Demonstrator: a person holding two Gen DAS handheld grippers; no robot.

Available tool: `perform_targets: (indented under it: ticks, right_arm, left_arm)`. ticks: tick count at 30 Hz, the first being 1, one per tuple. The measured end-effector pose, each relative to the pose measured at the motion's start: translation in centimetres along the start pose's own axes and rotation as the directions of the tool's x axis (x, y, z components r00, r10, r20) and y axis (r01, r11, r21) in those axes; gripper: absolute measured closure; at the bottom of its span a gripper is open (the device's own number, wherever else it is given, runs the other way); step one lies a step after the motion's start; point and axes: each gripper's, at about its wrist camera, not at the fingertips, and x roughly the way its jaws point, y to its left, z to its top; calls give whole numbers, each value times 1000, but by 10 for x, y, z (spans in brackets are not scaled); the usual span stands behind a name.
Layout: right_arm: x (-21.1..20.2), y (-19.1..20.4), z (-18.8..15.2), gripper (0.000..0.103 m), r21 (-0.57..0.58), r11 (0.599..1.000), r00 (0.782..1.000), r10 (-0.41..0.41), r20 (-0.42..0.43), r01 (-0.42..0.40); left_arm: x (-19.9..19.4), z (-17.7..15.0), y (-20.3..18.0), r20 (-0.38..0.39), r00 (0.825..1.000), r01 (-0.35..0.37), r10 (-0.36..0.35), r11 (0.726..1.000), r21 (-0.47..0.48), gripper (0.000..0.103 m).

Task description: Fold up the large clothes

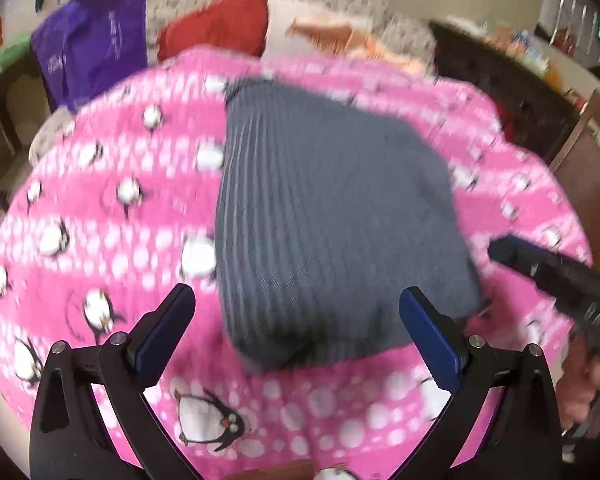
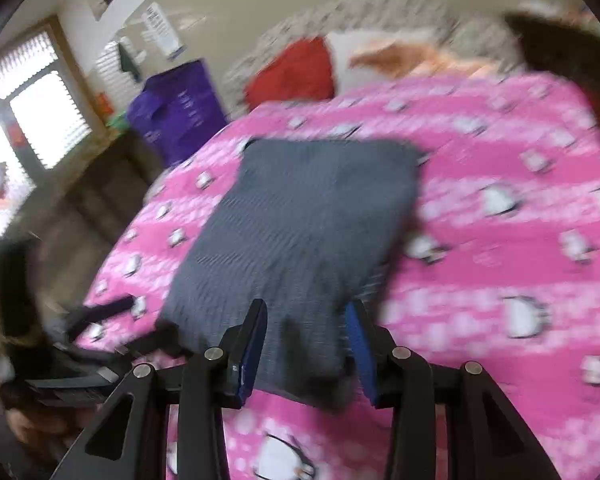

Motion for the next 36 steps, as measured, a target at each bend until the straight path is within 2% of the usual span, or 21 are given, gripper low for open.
perform_targets:
  ticks: [4, 7, 10, 15, 36]
  right_arm:
    - [-32, 2, -5, 61, 10, 998, 997, -64, 48, 64]
    - [-52, 7, -11, 60, -19, 991, 991, -133, 22, 134]
    - [-60, 11, -18, 60, -20, 987, 987, -161, -4, 161]
    - [-68, 22, -33, 60, -66, 981, 983, -182, 1, 182]
    - [-61, 28, -38, 60, -76, 985, 987, -159, -10, 158]
  left_arm:
    - [-3, 10, -5, -56, 998, 7, -10, 999, -52, 1]
    - [-3, 7, -14, -115, 993, -35, 27, 997, -67, 1]
    - [-7, 1, -23, -152, 986, -78, 67, 995, -66, 1]
    - [-16, -7, -30, -131, 986, -108, 103, 994, -32, 1]
    - [-17, -10, -32, -120, 987, -105, 102, 994, -19, 1]
